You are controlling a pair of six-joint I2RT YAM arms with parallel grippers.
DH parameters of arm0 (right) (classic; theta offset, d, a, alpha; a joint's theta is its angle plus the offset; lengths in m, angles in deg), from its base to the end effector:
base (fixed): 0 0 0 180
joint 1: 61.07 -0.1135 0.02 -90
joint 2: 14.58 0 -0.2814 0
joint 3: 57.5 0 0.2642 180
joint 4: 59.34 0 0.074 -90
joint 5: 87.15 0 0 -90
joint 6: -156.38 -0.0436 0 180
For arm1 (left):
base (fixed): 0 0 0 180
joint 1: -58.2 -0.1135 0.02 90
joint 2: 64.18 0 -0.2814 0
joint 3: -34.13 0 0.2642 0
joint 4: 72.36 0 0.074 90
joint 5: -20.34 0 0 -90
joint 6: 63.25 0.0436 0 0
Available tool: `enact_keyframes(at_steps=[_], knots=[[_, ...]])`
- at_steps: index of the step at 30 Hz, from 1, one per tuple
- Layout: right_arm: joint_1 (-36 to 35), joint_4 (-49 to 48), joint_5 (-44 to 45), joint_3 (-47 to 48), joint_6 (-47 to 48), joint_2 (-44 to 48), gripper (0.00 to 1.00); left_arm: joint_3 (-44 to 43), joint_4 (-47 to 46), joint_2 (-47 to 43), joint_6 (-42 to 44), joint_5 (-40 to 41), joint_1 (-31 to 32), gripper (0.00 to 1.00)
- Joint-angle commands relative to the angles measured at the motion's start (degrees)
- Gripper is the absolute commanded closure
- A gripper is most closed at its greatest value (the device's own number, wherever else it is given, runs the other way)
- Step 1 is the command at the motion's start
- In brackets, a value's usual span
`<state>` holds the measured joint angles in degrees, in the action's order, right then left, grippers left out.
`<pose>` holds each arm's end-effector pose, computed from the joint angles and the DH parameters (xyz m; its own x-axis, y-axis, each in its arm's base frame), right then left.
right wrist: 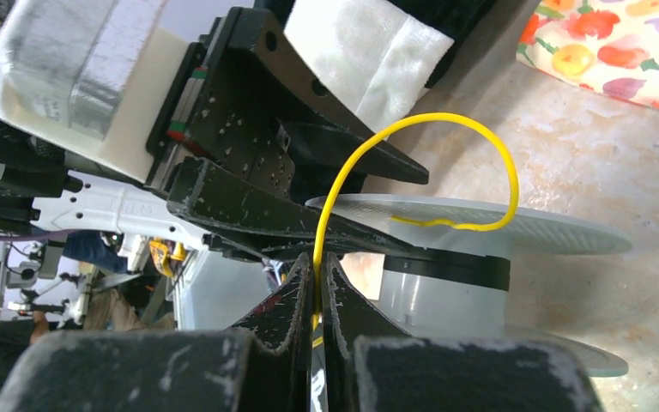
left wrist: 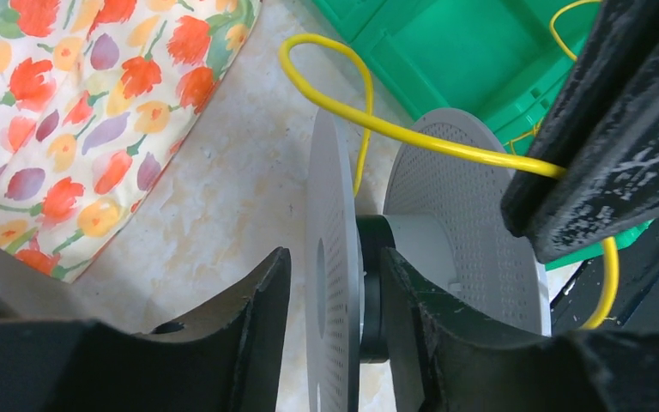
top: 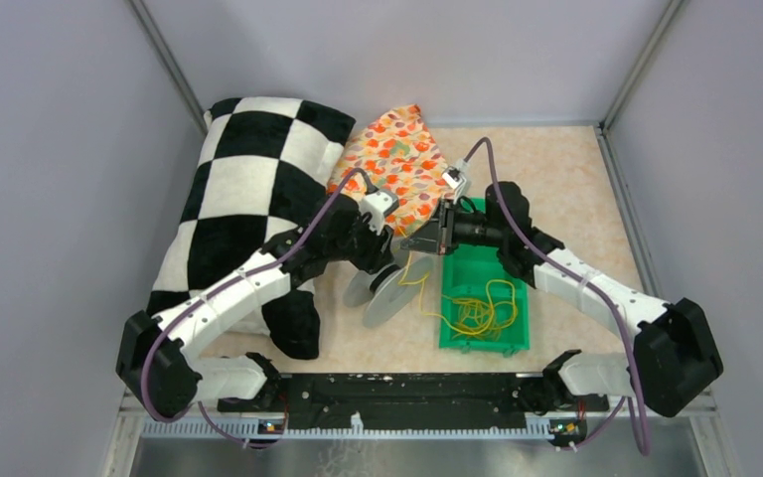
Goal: Wrap the cables
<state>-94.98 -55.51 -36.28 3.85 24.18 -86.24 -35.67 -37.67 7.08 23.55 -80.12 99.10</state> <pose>0.2303 0.1879 0.3070 -0.7820 0.1021 -0.6148 -0.5606 0.3155 0.7656 0.2126 -0.1946 0.3043 -0.4873 0.3495 -0.8002 0.7286 0.6679 -0.1520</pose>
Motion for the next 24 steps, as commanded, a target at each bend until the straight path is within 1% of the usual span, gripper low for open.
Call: enact_keyframes(at_steps=[1, 3, 4, 5, 7, 9, 13, 17, 19, 21, 23, 24], knots=[[-0.2, -5.8, -1.1, -0.5, -2.1, -1.1, 1.00, 1.0, -0.8, -1.7, -1.0, 0.0, -0.3, 0.54], [-0.1, -6.2, -1.4, -0.6, -2.3, -1.3, 1.00, 1.2, -1.0, -1.8, -1.1, -0.1, -0.4, 0.63], [-0.2, -6.6, -1.4, -0.7, -2.5, -1.3, 1.00, 1.4, -1.1, -1.7, -1.1, 0.0, -0.4, 0.66], [-0.2, -6.8, -1.5, -0.8, -2.8, -1.4, 1.00, 1.5, -1.3, -1.7, -1.1, -0.2, -0.4, 0.66], [-0.2, -7.6, -1.8, -0.9, -3.2, -1.4, 1.00, 1.7, -1.3, -1.4, -0.7, -0.7, -0.4, 0.59], [-0.2, -9.1, -2.5, -1.3, -4.3, -1.5, 1.00, 1.7, -1.1, -0.9, -0.6, -0.8, -0.4, 0.55], [-0.3, -13.2, -3.8, -2.3, -7.0, -1.5, 1.00, 1.6, -0.9, -0.6, -0.9, -0.9, -0.4, 0.54], [-0.3, -15.0, -4.5, -2.8, -8.3, -2.0, 1.00, 1.7, -1.5, -0.7, -1.1, -0.7, -0.4, 0.54], [-0.6, -15.7, -4.8, -3.1, -8.7, -2.3, 1.00, 1.7, -1.6, -0.6, -1.1, -0.5, -0.4, 0.60], [-0.7, -16.6, -4.8, -3.5, -9.3, -2.4, 1.00, 1.6, -1.6, -0.6, -1.2, -0.5, -0.3, 0.74], [-0.7, -17.4, -4.8, -3.9, -9.8, -2.6, 1.00, 1.7, -1.6, -0.7, -1.2, -0.3, -0.5, 0.91], [-0.7, -17.6, -4.8, -4.0, -9.9, -2.6, 1.00, 1.7, -1.6, -0.7, -1.1, -0.3, -0.5, 0.96]])
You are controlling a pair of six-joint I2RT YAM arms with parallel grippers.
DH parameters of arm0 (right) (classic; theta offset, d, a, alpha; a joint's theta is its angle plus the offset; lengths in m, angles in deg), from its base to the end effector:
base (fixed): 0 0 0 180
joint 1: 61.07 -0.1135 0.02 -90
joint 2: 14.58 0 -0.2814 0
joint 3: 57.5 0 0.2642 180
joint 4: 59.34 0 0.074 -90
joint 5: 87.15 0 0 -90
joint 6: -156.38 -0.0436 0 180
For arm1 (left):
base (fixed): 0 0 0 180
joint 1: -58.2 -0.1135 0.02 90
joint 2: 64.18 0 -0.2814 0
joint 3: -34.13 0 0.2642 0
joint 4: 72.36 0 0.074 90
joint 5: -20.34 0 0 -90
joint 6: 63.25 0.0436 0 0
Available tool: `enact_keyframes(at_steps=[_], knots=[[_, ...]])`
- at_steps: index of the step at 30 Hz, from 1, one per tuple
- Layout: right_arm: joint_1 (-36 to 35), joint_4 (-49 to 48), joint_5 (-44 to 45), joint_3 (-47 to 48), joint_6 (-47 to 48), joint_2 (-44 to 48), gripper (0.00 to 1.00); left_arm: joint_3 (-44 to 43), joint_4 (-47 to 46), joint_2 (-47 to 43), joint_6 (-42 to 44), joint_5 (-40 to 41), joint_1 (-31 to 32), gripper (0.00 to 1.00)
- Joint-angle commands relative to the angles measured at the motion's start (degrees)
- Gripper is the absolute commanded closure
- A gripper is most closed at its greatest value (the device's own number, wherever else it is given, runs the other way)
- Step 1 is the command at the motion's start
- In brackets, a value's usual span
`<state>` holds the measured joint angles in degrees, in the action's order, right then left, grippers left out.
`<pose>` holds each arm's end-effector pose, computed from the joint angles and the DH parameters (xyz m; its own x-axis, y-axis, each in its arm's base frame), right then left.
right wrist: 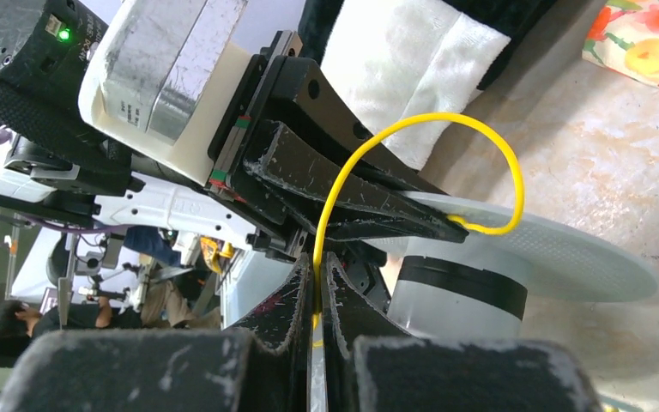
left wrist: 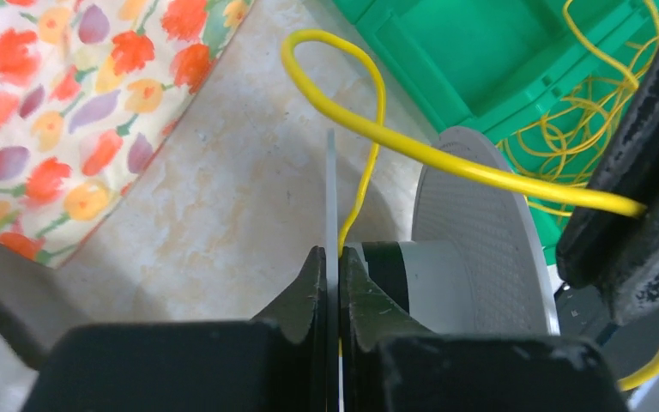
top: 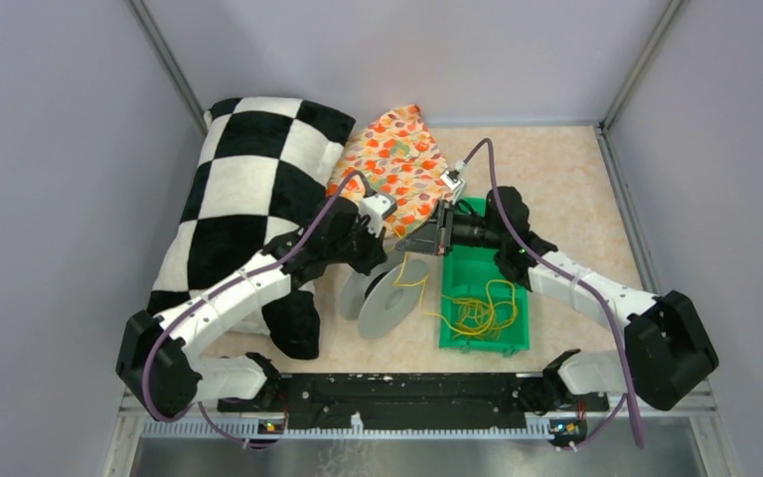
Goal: Wrap the cables
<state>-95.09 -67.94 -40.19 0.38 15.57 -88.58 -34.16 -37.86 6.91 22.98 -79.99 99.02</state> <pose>0.2330 0.1932 0.2968 -0.8201 0.1298 -0.5572 -0.5287 0.2003 0.8248 0.2111 -0.1927 0.2960 -0.5070 0.3524 -0.7866 0.7193 0.6759 -0.1607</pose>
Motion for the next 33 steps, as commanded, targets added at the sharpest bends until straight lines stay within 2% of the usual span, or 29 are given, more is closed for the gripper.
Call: enact_keyframes(at_steps=[1, 11, 12, 14, 15, 17, 21, 24, 29, 33], knots=[[-0.6, -5.2, -0.9, -0.5, -1.4, -0.3, 1.00, 0.2, -1.4, -0.5, -0.5, -0.4, -0.3, 0.99], [-0.6, -4.5, -0.5, 0.1, -1.5, -0.2, 1.00, -0.7, -1.4, -1.9, 0.7, 1.1, -0.4, 1.00], [-0.6, -4.3, -0.6, 0.4, -1.4, -0.2, 0.89, -1.0, -1.5, -2.4, 1.0, 1.7, -0.4, 1.00], [-0.4, -2.3, -0.3, 1.1, -0.9, -0.4, 0.60, -1.6, -1.4, -3.8, 2.1, 3.0, -0.4, 1.00], [-0.2, -0.6, 0.1, 1.6, -0.1, -0.4, 0.52, -2.2, -1.3, -4.6, 2.4, 3.9, -0.5, 1.00], [0.0, 3.8, 1.2, 3.1, 2.1, 0.1, 0.43, -3.5, -0.8, -6.0, 3.1, 6.3, -0.9, 1.00], [0.2, 20.5, 6.5, 10.0, 10.7, 3.0, 0.37, -7.4, 1.5, -8.5, 5.3, 10.6, -2.0, 1.00], [0.3, 30.6, 12.7, 14.8, 16.5, 6.8, 0.26, -10.8, 2.3, -9.9, 5.7, 17.0, -2.7, 1.00], [0.2, 34.8, 19.8, 15.4, 22.6, 13.1, 0.15, -14.3, -2.9, -14.2, 4.1, 23.1, -3.6, 1.00], [0.3, 35.6, 28.2, 11.8, 24.9, 16.2, 0.15, -18.8, -3.9, -15.1, 4.0, 24.5, -3.7, 1.00]])
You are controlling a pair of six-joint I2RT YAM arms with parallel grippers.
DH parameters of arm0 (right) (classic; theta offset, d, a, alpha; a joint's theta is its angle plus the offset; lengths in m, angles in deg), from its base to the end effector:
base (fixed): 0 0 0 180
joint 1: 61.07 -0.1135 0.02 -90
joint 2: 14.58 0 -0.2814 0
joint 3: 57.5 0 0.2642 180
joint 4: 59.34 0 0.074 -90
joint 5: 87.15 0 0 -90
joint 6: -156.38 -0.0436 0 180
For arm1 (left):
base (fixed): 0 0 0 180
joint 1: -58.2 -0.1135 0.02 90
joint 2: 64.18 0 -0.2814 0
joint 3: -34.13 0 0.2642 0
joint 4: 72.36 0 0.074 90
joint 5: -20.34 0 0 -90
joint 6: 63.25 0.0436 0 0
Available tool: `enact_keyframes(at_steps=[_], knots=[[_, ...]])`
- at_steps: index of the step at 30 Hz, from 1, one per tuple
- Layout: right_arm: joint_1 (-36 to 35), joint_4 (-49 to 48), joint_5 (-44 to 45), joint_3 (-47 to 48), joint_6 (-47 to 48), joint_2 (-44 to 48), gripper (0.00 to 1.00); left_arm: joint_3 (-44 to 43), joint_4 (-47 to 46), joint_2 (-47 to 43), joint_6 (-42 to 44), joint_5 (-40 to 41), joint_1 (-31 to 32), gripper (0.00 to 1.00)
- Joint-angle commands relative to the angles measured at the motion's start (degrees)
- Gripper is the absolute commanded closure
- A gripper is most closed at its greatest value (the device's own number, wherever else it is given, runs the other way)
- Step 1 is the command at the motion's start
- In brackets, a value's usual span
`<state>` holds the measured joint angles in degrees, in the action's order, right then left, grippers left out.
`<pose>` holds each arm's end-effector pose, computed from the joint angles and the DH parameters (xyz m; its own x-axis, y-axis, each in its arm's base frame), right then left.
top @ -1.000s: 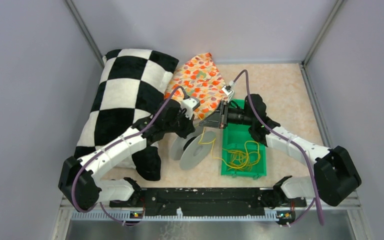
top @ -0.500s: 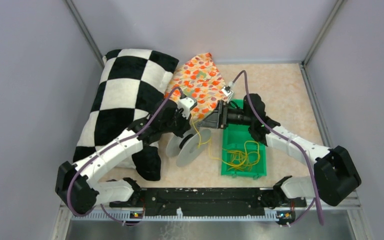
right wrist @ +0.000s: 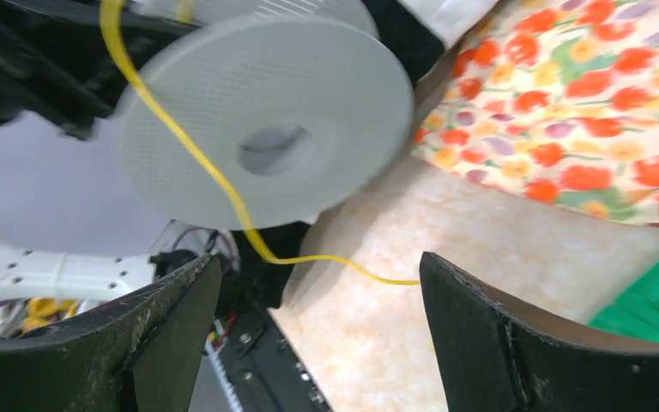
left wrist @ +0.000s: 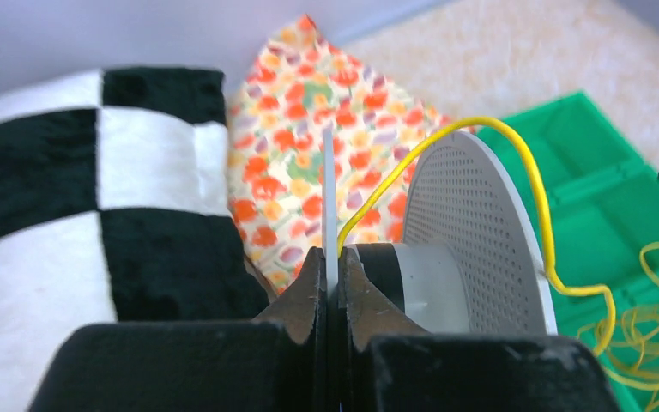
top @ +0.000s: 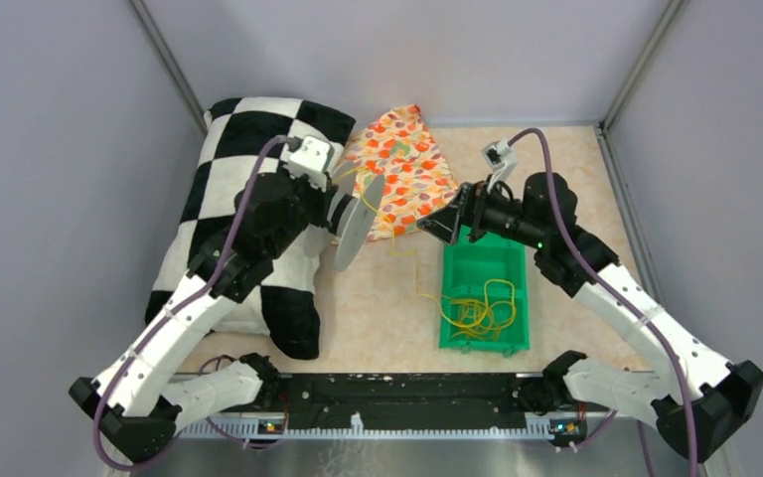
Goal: Wrap the cables
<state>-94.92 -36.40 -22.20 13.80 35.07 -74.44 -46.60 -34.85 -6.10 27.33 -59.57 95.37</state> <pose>0.1964 0.1540 0.3866 -0.5828 0.1760 -0.7933 -0.6395 0.5031 0.5814 0.1863 -0.1317 0.4241 -0.1997 0.1639 -0.9661 0.4619 0.8852 0.0547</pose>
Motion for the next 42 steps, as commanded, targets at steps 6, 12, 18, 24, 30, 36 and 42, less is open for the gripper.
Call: enact_keyframes(at_steps=[6, 12, 18, 24, 30, 36, 42], knots=[[-1.0, -3.5, 14.6, -10.8, 12.2, 3.5, 0.20, -14.2, -4.1, -0.8, -3.8, 2.6, -0.1, 1.00], [-4.3, -17.9, 12.6, -19.0, 15.5, 3.1, 0.22, -18.0, -3.8, -0.8, -6.2, -0.7, -0.2, 1.00], [-5.9, -27.8, 9.0, -24.2, 14.5, 2.8, 0.20, -18.3, -4.1, -0.4, -7.1, -1.5, -0.2, 1.00], [-6.4, -32.9, 4.8, -25.0, 9.3, -0.3, 0.20, -19.0, -3.8, 0.1, -7.4, -2.6, -0.1, 1.00], [-9.1, -38.6, 9.9, -23.4, 4.3, -8.0, 0.25, -17.4, -4.4, 0.1, -7.2, -1.7, -0.1, 1.00], [-9.0, -37.8, 19.4, -20.7, 1.9, -11.4, 1.00, -20.6, 2.2, 4.0, -8.0, 1.6, -0.3, 1.00], [-8.4, -28.0, 30.1, -16.9, 4.4, -9.6, 1.00, -26.7, 13.0, 10.0, -8.9, -4.6, -2.4, 1.00]])
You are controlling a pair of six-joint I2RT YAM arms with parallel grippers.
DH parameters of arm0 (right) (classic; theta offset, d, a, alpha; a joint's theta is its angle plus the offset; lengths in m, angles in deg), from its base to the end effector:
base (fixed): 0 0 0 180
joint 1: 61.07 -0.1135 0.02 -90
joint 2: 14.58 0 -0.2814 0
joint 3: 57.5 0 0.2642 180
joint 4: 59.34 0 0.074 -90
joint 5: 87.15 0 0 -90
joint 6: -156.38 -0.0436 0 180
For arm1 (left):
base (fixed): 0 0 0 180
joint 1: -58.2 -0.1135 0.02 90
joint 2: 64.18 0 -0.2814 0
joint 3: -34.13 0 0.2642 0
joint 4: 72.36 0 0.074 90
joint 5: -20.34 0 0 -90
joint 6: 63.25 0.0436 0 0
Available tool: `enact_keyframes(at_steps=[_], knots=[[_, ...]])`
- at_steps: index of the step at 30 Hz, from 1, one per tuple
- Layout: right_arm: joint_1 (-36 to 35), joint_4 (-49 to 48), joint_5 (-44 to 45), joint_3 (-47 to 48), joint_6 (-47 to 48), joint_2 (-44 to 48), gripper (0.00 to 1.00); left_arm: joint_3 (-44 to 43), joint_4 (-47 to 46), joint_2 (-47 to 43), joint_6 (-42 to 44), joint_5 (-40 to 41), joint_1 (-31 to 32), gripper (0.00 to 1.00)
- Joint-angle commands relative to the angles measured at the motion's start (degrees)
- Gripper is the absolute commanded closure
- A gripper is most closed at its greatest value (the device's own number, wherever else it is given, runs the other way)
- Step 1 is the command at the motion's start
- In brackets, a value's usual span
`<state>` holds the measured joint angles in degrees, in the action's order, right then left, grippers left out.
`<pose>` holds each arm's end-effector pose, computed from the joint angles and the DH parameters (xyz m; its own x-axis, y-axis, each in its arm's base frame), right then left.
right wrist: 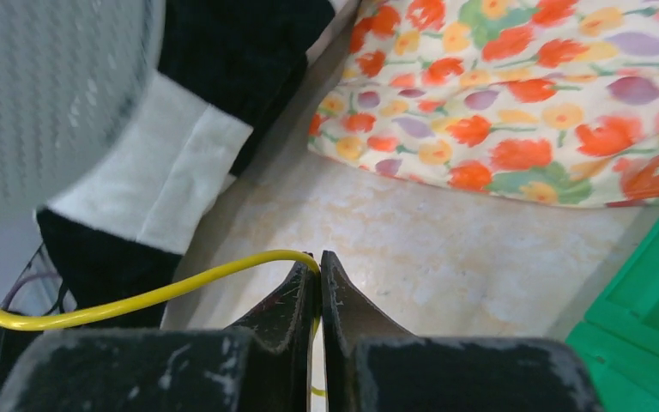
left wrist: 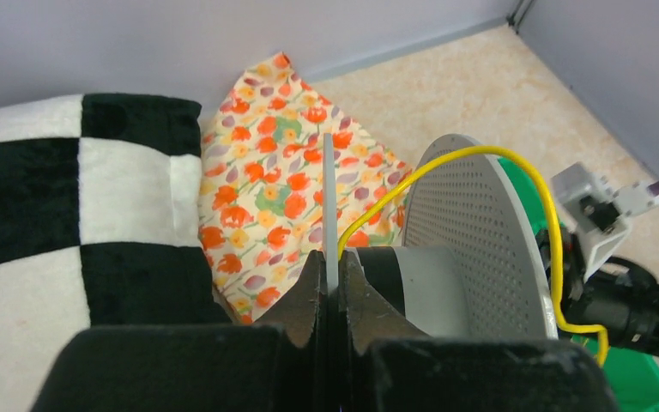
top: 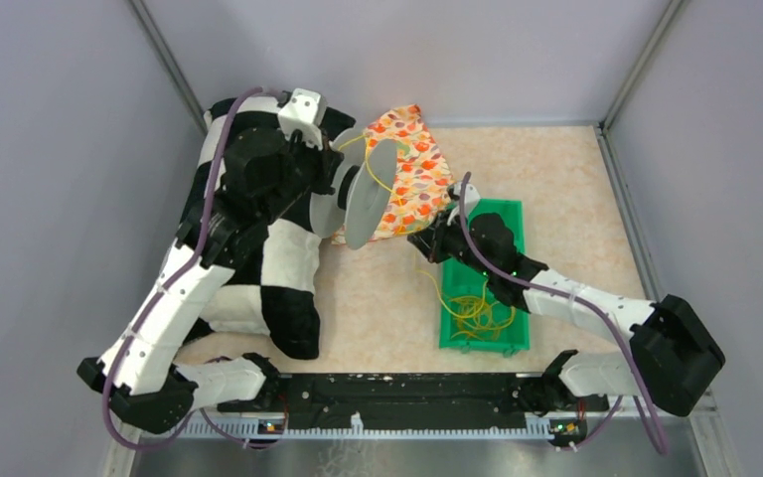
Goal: Wrap the cables
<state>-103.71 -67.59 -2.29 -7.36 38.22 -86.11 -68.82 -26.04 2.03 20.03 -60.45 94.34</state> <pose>0.2116 0.2001 0.2574 -0.4961 0.1821 -0.8489 -0.5725 0.6665 0.4775 0.1928 -0.1321 0.5096 -0.1867 -0.0067 -0.9824 0.4359 0.8956 -0.0889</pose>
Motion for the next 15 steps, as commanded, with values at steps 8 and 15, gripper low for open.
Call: enact_keyframes(at_steps=[8, 15], knots=[[14.5, 3.8, 6.9, -1.1, -7.5, 10.5, 1.00, -4.6, 8.3, 3.8, 1.4, -21.3, -3.6, 1.00], [14.9, 12.4, 6.5, 0.8, -3.1, 10.2, 1.00, -3.3, 3.0, 2.7, -1.4, -38.4, -6.1, 1.00]])
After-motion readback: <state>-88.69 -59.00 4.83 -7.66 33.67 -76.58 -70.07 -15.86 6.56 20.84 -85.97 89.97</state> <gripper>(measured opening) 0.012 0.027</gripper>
